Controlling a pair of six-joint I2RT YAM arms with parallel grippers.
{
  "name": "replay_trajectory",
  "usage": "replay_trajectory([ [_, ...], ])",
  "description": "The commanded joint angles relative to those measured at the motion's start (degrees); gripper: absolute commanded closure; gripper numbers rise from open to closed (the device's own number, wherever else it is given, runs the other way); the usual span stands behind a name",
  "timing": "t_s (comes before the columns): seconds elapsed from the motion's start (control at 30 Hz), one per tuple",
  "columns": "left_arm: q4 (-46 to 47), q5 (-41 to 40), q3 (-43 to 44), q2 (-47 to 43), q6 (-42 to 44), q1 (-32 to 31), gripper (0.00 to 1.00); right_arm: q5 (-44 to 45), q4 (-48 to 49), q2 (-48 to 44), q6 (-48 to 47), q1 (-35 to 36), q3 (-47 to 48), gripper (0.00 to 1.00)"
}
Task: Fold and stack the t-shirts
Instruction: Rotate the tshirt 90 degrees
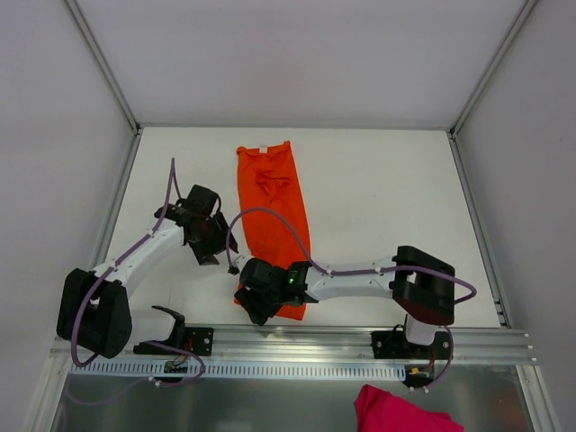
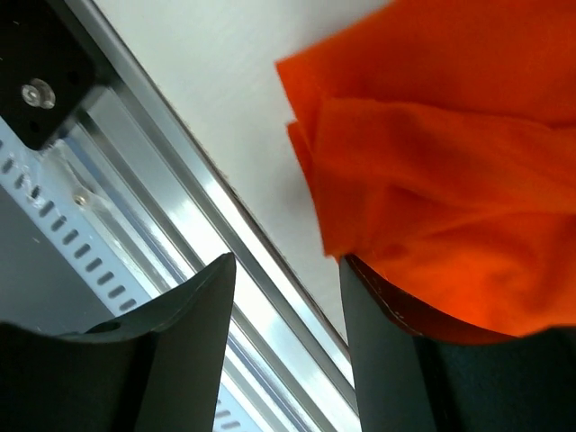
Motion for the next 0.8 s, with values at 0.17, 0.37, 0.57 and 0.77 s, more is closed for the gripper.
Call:
replay_trajectory([
  [0.17, -1.87, -4.9, 0.53, -4.54, 1.24, 6.35, 0.39, 1.76, 3.64, 3.22, -3.33, 1.12, 6.19, 0.47],
  [0.37, -2.22, -4.82, -0.35, -5.51, 1.24, 6.62, 0.41, 5.62, 1.63, 2.87, -4.74, 1.91, 7.33, 0.47],
  [0.57, -2.75, -6.58, -0.18, -8.06, 1.06, 6.62, 0.41, 10.8, -0.3, 2.7, -7.11, 2.7, 8.65, 0.48],
  [0.77, -2.66, -5.79, 0.09, -8.33, 1.15, 6.62, 0.41, 15.91, -2.51, 2.7, -10.62, 3.15, 9.97, 0.48],
])
